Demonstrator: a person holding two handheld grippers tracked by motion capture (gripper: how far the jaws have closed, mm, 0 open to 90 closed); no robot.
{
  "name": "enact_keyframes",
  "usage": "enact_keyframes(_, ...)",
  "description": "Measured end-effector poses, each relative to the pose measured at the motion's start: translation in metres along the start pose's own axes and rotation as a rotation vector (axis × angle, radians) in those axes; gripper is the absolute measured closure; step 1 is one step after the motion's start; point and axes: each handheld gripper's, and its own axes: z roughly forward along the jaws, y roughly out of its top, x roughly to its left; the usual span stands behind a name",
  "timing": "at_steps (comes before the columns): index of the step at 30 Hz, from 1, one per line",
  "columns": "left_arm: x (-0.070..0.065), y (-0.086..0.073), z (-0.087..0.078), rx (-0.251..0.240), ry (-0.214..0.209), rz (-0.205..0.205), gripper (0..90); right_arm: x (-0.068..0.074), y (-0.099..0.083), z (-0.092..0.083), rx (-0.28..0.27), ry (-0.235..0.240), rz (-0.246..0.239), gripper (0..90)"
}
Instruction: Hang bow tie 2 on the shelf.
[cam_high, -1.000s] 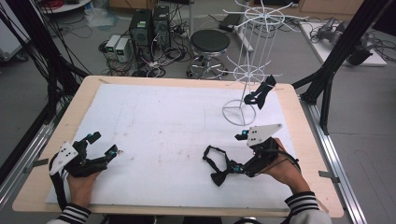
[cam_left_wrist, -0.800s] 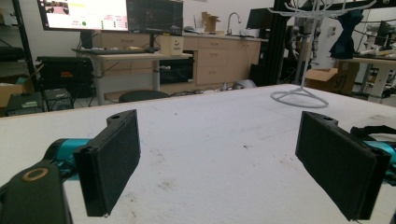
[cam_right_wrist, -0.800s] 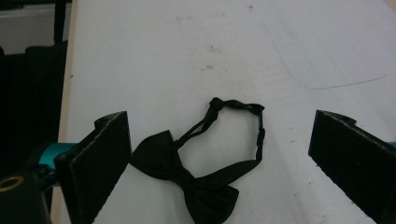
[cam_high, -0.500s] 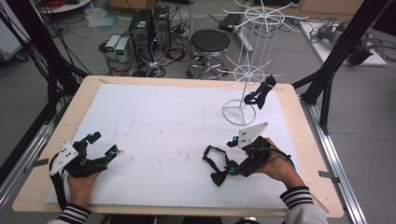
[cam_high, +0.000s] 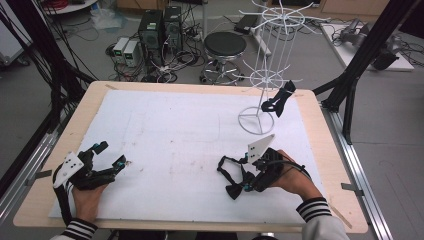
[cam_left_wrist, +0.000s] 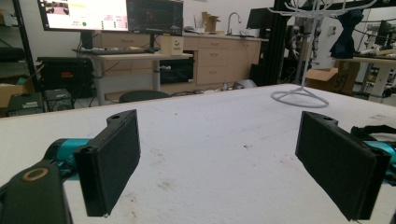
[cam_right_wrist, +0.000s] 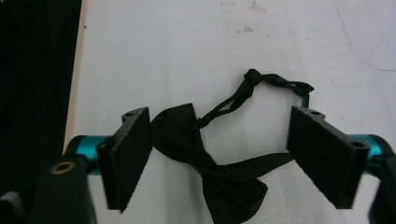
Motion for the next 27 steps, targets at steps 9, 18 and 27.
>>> enact_keyframes(9,0.0,0.0,0.0,-0.001,0.002,-0.002,14.4,-0.001,0.0,0.009,0.07,0.025,-0.034,29.3)
enact_keyframes(18,0.0,0.0,0.0,0.0,0.001,-0.002,14.4,-0.001,0.0,0.02,0.152,0.052,-0.075,35.0)
enact_keyframes(27,0.001,0.0,0.0,-0.005,0.0,-0.006,14.4,-0.003,-0.001,0.023,0.18,0.069,-0.069,42.8)
